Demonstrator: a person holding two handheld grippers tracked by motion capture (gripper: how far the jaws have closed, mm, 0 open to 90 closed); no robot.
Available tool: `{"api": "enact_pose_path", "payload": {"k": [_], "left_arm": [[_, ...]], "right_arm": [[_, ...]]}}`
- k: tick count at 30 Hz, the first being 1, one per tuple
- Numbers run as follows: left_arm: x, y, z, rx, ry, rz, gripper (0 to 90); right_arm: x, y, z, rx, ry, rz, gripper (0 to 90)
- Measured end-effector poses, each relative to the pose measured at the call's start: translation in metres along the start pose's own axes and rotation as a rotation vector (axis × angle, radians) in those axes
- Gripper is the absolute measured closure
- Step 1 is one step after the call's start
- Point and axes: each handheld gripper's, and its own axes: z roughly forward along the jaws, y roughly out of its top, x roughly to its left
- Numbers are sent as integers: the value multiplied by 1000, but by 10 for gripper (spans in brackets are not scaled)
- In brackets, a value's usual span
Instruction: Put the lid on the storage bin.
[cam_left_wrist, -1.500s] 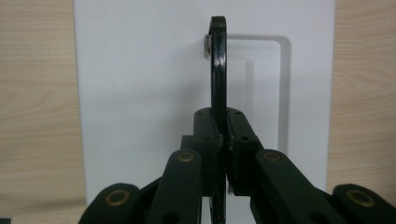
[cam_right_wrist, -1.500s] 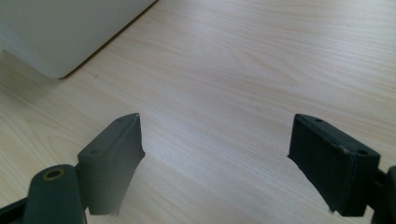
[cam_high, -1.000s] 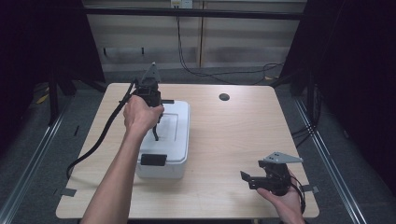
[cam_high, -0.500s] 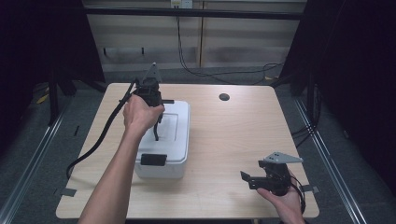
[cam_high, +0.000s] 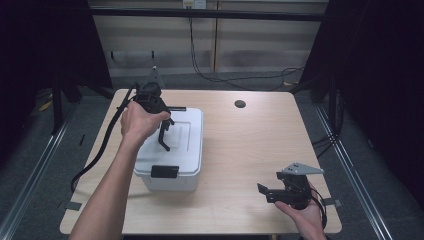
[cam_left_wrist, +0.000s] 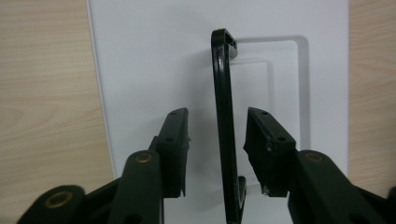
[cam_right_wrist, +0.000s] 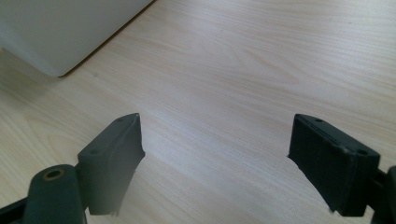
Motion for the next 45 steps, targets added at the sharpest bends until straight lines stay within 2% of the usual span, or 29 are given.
{"api": "enact_pose_path", "payload": {"k": [4,14,17,21,22,23,24,26,27,29,30,32,33,35,36,38,40,43,45], "left_arm": [[7,0,-7,-17,-13,29,486],[17,-5,-16,-100,-75,118,301],[22,-8,-23,-127,-99,150,270],[32,-14,-27,-178,-131,147,262],[35,-15,-26,-181,-154,169,245],[37,-16,-26,-184,-162,171,211],[39,-18,-26,-196,-160,184,214],[46,-22,-25,-213,-183,226,189],[48,-24,-25,-221,-183,227,175],[54,-29,-26,-263,-169,236,171],[57,-32,-26,-279,-176,246,169],[64,-37,-26,-309,-206,292,169],[67,-40,-26,-321,-216,298,169],[73,-46,-26,-335,-207,302,168],[75,-49,-25,-336,-187,307,168],[78,-54,-23,-324,-154,344,168],[83,-60,-21,-330,-170,375,168],[90,-67,-16,-337,-181,386,168],[99,-72,-11,-366,-179,381,173]], "right_arm": [[0,0,0,3,-1,4,169],[0,0,0,3,-2,4,169],[0,0,0,0,-2,3,169],[0,0,0,2,-2,4,169],[1,0,0,2,-1,4,169],[1,0,0,0,-1,0,169],[1,0,0,0,-1,2,169],[0,0,0,0,-2,3,169],[0,0,0,-1,-2,4,169],[0,0,0,3,-6,5,169],[0,0,0,3,-6,5,169],[0,0,0,4,-7,5,169],[0,0,0,4,-7,4,169],[0,0,0,1,-4,5,169],[0,0,0,3,-6,10,169],[-1,0,0,2,-6,11,169],[0,0,0,4,-8,9,169],[0,0,0,1,-9,5,169],[0,0,0,2,-10,10,169]]}}
